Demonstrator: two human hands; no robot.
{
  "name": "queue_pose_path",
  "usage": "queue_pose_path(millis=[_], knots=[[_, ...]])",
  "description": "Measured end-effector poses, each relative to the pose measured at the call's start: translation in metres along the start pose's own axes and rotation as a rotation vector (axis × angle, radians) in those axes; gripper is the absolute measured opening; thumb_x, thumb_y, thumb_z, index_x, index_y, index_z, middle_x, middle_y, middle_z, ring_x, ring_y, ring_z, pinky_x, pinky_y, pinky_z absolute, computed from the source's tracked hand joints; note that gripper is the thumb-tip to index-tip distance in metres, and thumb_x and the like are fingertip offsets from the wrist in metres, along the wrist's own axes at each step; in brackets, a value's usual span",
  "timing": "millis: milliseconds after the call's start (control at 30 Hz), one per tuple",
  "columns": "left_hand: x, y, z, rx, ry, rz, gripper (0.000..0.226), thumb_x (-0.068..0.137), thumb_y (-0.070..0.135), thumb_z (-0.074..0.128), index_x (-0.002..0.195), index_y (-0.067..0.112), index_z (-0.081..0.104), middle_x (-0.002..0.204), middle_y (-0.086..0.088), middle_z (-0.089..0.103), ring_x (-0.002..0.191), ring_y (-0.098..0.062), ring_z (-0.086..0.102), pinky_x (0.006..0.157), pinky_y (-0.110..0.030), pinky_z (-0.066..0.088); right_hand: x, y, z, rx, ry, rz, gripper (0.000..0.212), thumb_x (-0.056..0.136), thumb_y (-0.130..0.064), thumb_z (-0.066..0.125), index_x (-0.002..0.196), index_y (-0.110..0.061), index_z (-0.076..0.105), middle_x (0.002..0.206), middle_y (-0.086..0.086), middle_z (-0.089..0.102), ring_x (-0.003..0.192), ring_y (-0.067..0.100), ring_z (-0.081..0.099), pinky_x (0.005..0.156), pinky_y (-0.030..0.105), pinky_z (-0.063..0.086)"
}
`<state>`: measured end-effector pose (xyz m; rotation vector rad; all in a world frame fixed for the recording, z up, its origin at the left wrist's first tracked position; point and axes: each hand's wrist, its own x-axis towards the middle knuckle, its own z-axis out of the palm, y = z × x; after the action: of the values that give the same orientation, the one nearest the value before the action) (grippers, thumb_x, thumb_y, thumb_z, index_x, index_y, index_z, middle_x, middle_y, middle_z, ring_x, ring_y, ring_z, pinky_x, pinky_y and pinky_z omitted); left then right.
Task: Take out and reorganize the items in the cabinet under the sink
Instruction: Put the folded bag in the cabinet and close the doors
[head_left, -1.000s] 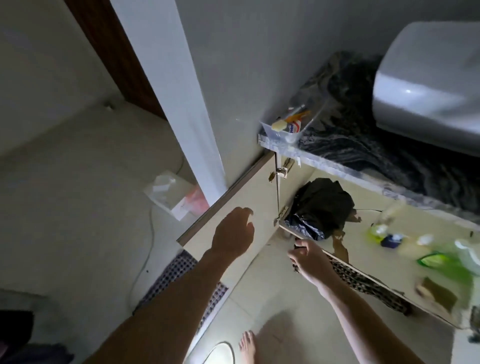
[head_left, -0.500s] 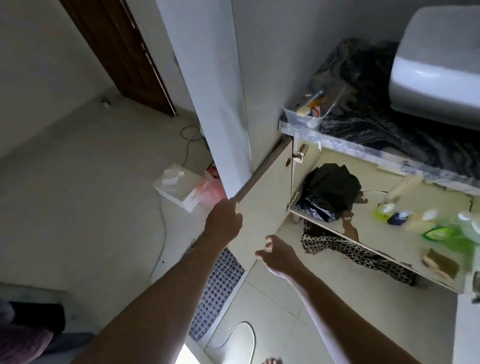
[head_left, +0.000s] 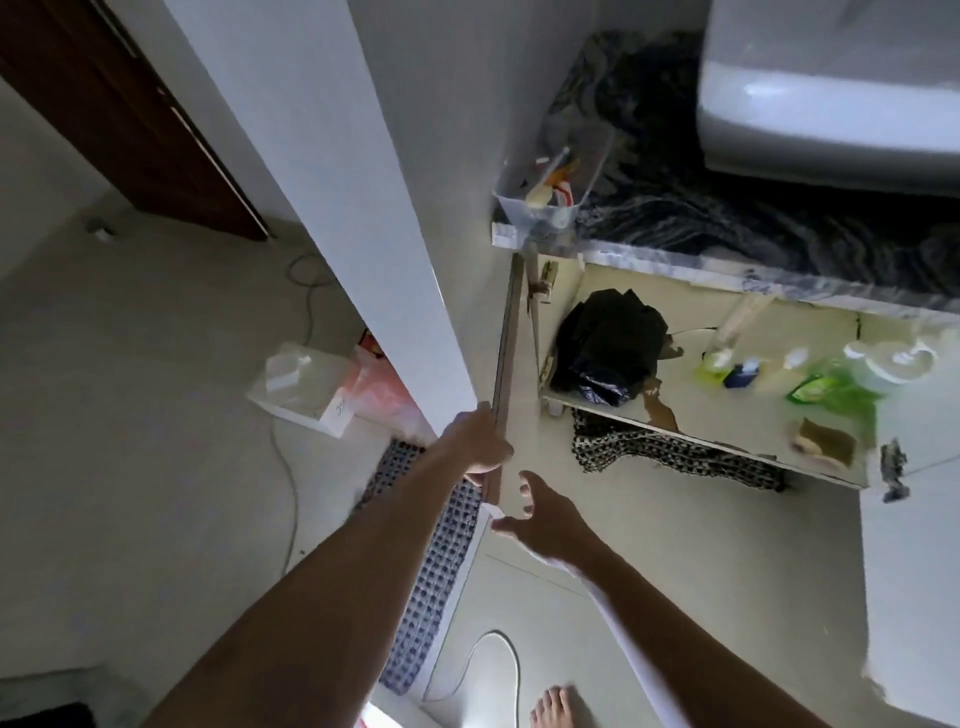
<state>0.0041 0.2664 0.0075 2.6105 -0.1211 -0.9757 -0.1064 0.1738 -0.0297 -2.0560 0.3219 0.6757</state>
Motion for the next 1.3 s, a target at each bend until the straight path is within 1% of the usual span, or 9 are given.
queue_pose_path(millis=[67, 200, 333, 500, 667, 800, 967, 1100, 1300], knots=[[0.003, 0.029, 0.014, -0.124, -0.103, 0.006, 0.037, 0.084, 0.009, 0.062, 0.116, -0.005, 0.050, 0.098, -0.022, 0.064, 0.056, -0.020, 0.062, 0.040, -0.026, 0.052, -0.009, 0.018, -0.004, 0.029, 0.099, -0.024, 0.060, 0.086, -0.032, 0.064, 0.137, -0.012, 0.039, 0.136, 0.006, 0.053, 0.121, 0.023, 0.054, 0.098, 0.027, 0.039], [0.012, 0.087, 0.053, -0.229, -0.260, 0.043, 0.024, 0.090, 0.010, 0.058, 0.099, -0.009, 0.068, 0.066, -0.011, 0.066, 0.042, -0.010, 0.060, 0.060, -0.029, 0.057, -0.022, 0.067, -0.033, 0.054, 0.408, 0.130, 0.028, 0.093, -0.021, 0.054, 0.116, -0.007, 0.051, 0.107, 0.014, 0.067, 0.099, 0.032, 0.062, 0.075, 0.030, 0.043], [0.027, 0.140, 0.075, -0.412, -0.229, 0.021, 0.022, 0.087, 0.012, 0.056, 0.098, -0.003, 0.067, 0.070, -0.011, 0.069, 0.050, -0.015, 0.065, 0.056, -0.027, 0.057, -0.022, 0.109, -0.085, -0.114, 0.547, 0.053, 0.018, 0.094, -0.018, 0.052, 0.104, -0.003, 0.054, 0.084, 0.013, 0.068, 0.068, 0.029, 0.061, 0.059, 0.036, 0.045], [0.047, 0.189, 0.073, -0.672, -0.208, -0.047, 0.016, 0.084, 0.019, 0.056, 0.088, 0.005, 0.062, 0.082, -0.009, 0.065, 0.068, -0.019, 0.063, 0.067, -0.030, 0.052, 0.003, 0.136, -0.165, -0.243, 0.674, -0.097, 0.020, 0.087, -0.014, 0.064, 0.104, -0.004, 0.062, 0.086, 0.015, 0.070, 0.078, 0.034, 0.065, 0.064, 0.033, 0.043], [0.072, 0.221, 0.075, -0.799, -0.170, -0.093, 0.016, 0.089, 0.021, 0.056, 0.075, 0.014, 0.052, 0.074, -0.002, 0.055, 0.071, -0.015, 0.055, 0.065, -0.028, 0.046, 0.017, 0.154, -0.207, -0.106, 0.829, -0.105, 0.019, 0.080, -0.017, 0.073, 0.096, -0.007, 0.068, 0.078, 0.009, 0.073, 0.069, 0.027, 0.068, 0.061, 0.029, 0.046], [0.093, 0.243, 0.078, -0.858, -0.118, -0.097, 0.024, 0.088, 0.026, 0.057, 0.102, 0.007, 0.059, 0.073, 0.000, 0.056, 0.069, -0.013, 0.054, 0.059, -0.025, 0.042, 0.036, 0.158, -0.237, 0.087, 0.949, -0.080, 0.020, 0.074, -0.013, 0.078, 0.092, -0.007, 0.069, 0.080, 0.009, 0.074, 0.066, 0.020, 0.068, 0.057, 0.010, 0.044], [0.112, 0.256, 0.079, -0.879, -0.087, -0.085, 0.068, 0.072, 0.049, 0.066, 0.127, 0.013, 0.048, 0.101, 0.000, 0.062, 0.097, -0.017, 0.060, 0.081, -0.035, 0.047, 0.059, 0.164, -0.264, 0.212, 0.989, -0.073, 0.020, 0.072, -0.019, 0.079, 0.089, -0.016, 0.068, 0.087, 0.001, 0.075, 0.082, 0.019, 0.072, 0.078, 0.037, 0.056], [0.127, 0.259, 0.076, -0.986, -0.129, -0.102, 0.057, 0.081, 0.045, 0.069, 0.127, 0.017, 0.048, 0.097, 0.001, 0.061, 0.085, -0.012, 0.057, 0.082, -0.037, 0.047, 0.077, 0.165, -0.279, 0.224, 0.960, -0.171, 0.027, 0.073, -0.026, 0.078, 0.096, -0.017, 0.068, 0.090, 0.001, 0.075, 0.080, 0.020, 0.072, 0.078, 0.042, 0.058], [0.144, 0.267, 0.076, -0.964, -0.083, -0.056, 0.081, 0.075, 0.036, 0.078, 0.137, 0.005, 0.035, 0.124, -0.004, 0.055, 0.111, -0.019, 0.053, 0.093, -0.039, 0.046, 0.104, 0.164, -0.300, 0.309, 0.982, -0.133, 0.042, 0.072, -0.048, 0.070, 0.072, -0.006, 0.072, 0.071, 0.010, 0.073, 0.064, 0.026, 0.068, 0.065, 0.034, 0.055]])
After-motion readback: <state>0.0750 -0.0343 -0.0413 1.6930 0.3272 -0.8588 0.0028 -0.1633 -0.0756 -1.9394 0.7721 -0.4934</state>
